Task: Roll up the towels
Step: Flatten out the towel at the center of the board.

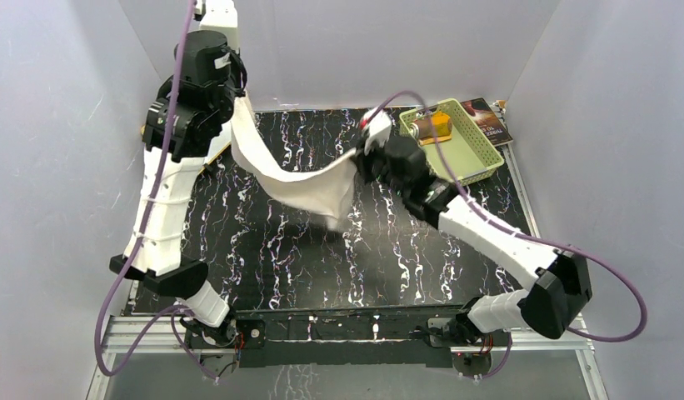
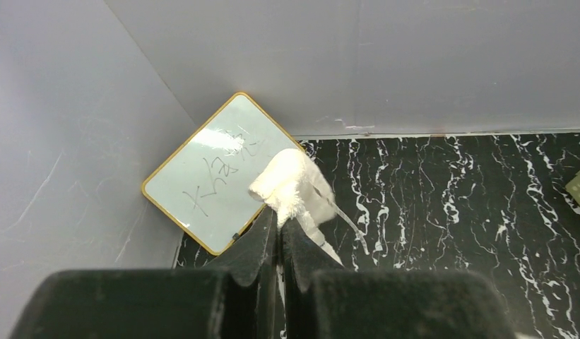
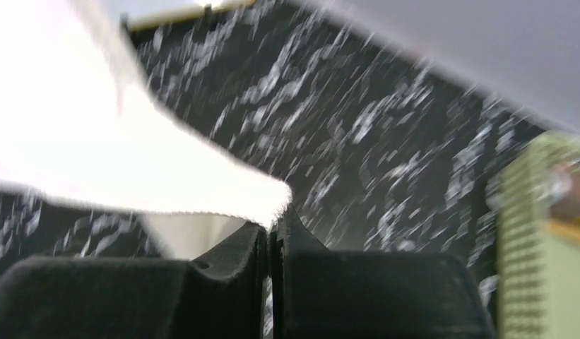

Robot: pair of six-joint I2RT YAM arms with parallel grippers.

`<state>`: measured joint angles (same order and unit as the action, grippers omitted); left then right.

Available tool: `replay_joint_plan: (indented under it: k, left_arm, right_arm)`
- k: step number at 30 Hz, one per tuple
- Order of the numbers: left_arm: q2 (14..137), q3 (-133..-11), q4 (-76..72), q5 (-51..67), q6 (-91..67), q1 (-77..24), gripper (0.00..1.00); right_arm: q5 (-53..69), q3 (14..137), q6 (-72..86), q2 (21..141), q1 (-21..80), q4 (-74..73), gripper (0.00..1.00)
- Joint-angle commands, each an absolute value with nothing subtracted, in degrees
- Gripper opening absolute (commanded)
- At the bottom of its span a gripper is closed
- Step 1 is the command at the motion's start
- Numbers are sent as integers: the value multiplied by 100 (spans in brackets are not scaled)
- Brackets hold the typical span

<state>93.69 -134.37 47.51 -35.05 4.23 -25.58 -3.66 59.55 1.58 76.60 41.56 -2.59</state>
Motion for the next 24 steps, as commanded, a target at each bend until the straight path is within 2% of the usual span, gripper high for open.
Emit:
replay_joint_plan:
  k: [1, 7, 12, 19, 24]
  left_arm:
    - [8856, -13648, 5151, -3456, 88, -2505, 0]
    - [8725, -13703, 5923, -4011, -209, -2436, 0]
    - [8317, -12810, 6024, -3776, -601, -2163, 0]
    - [8347, -11494, 5353, -1915, -931, -1705, 0]
    - [9024, -11529, 4896, 212, -831, -703, 0]
  right_arm:
    - [-884, 7451, -472, 7447, 3894, -1342, 0]
    - [-1691, 8161, -435, 7014, 3637, -1845, 0]
    - [-1939, 8267, -110, 6654, 3100, -2382, 0]
    - [-1149, 8052, 327, 6766, 2348, -2863, 0]
    - [89, 8348, 498, 7387, 1764, -2975, 0]
